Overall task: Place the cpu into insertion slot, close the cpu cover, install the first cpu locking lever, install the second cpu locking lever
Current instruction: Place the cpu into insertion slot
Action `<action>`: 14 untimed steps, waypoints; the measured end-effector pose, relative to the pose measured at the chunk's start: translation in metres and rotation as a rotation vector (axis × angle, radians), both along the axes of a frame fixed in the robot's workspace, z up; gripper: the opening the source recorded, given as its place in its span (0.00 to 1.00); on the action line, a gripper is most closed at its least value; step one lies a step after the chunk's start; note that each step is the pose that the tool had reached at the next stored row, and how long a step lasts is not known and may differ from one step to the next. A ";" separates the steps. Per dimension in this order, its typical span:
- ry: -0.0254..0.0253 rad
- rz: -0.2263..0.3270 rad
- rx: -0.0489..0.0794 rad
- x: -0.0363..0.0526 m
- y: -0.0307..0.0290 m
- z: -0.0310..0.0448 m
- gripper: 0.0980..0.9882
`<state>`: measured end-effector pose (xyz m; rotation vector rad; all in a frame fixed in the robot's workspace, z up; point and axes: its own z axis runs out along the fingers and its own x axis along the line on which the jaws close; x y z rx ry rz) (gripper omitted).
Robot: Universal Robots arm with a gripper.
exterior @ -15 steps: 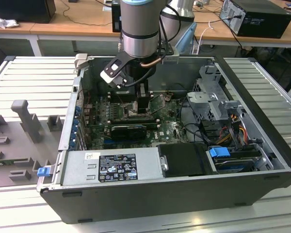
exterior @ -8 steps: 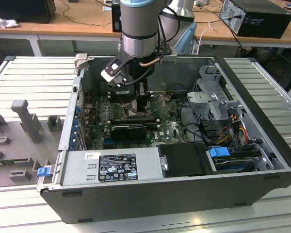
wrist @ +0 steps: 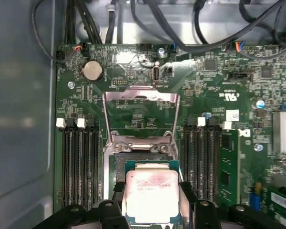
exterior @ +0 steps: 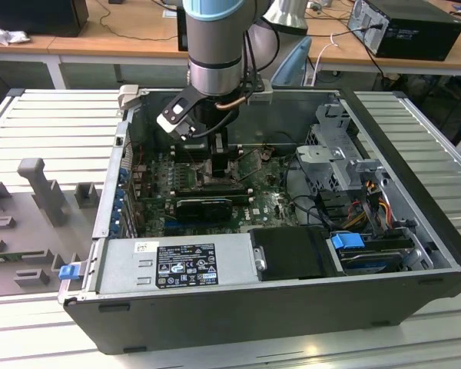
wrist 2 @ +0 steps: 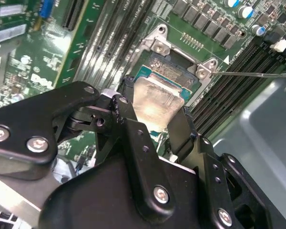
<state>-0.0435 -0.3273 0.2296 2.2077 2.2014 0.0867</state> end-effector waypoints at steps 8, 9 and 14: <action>0.0010 0.000 0.000 -0.0007 0.0066 -0.0144 0.48; 0.0010 0.000 0.000 -0.0008 0.0067 -0.0168 0.48; 0.0050 0.000 0.000 -0.0011 0.0073 -0.0238 0.48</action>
